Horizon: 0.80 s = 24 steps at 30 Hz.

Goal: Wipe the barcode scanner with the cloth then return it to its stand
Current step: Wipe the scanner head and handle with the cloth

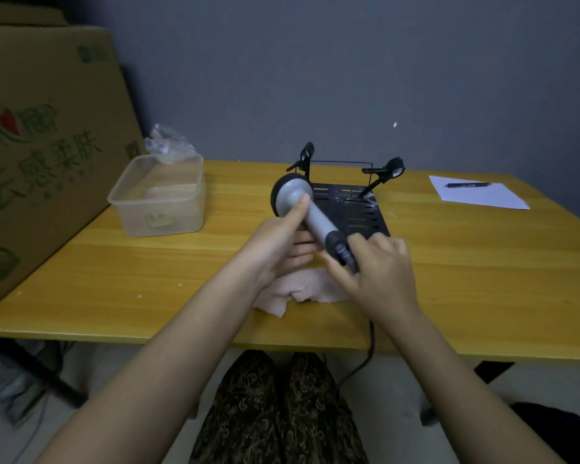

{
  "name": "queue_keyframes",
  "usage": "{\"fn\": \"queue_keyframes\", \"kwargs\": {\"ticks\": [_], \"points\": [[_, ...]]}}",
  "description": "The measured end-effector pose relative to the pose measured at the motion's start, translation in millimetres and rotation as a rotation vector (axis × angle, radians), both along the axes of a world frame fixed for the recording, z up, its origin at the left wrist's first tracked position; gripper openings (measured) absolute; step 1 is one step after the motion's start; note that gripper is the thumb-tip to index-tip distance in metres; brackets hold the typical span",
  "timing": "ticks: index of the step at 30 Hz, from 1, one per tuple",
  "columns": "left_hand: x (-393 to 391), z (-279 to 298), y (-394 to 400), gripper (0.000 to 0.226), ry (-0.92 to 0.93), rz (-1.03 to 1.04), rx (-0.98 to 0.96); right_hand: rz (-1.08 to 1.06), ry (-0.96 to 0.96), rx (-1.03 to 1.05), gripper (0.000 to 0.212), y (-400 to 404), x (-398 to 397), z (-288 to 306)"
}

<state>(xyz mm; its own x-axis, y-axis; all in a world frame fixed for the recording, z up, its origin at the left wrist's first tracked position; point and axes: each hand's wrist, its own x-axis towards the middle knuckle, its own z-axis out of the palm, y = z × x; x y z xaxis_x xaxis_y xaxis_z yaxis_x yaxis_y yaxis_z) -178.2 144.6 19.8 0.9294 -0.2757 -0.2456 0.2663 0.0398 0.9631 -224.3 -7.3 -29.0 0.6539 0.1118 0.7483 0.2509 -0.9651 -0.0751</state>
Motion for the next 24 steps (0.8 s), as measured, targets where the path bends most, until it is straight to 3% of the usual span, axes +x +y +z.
{"fn": "queue_keyframes", "kwargs": {"ticks": [3,4,6,7,8,10,11,14,17,20,22,24], "points": [[1,-6,9,0.044,0.107,0.001,-0.172,-0.039,0.053,-0.187,0.041,14,-2,-6],[0,-8,13,0.039,0.121,0.018,-0.229,0.032,0.181,-0.102,0.044,13,-1,-4],[0,-11,25,0.029,0.141,0.057,-0.323,0.286,0.435,0.394,0.048,7,3,7],[1,-11,32,0.024,0.141,0.065,-0.36,0.366,0.466,0.589,0.047,1,8,8],[1,-10,39,0.022,0.13,0.067,-0.387,0.385,0.468,0.596,0.04,-3,15,10],[0,-9,50,0.022,0.085,0.077,-0.42,0.355,0.581,0.235,0.028,2,29,2],[-1,-8,55,0.023,0.06,0.086,-0.426,0.384,0.686,0.077,0.034,11,35,-6],[-5,-6,65,0.026,0.018,0.101,-0.442,0.459,0.838,-0.097,0.054,44,41,-23],[-6,-6,73,0.028,0.0,0.111,-0.448,0.359,0.7,-0.013,0.04,57,41,-25],[-5,-10,77,0.028,-0.023,0.087,-0.423,0.095,0.459,0.489,0.022,43,28,-4],[-3,-14,74,0.03,-0.029,0.056,-0.413,0.203,0.254,0.843,0.02,35,13,16],[-4,-14,64,0.03,-0.029,0.007,-0.408,0.357,0.084,0.882,0.03,40,3,35]]}}
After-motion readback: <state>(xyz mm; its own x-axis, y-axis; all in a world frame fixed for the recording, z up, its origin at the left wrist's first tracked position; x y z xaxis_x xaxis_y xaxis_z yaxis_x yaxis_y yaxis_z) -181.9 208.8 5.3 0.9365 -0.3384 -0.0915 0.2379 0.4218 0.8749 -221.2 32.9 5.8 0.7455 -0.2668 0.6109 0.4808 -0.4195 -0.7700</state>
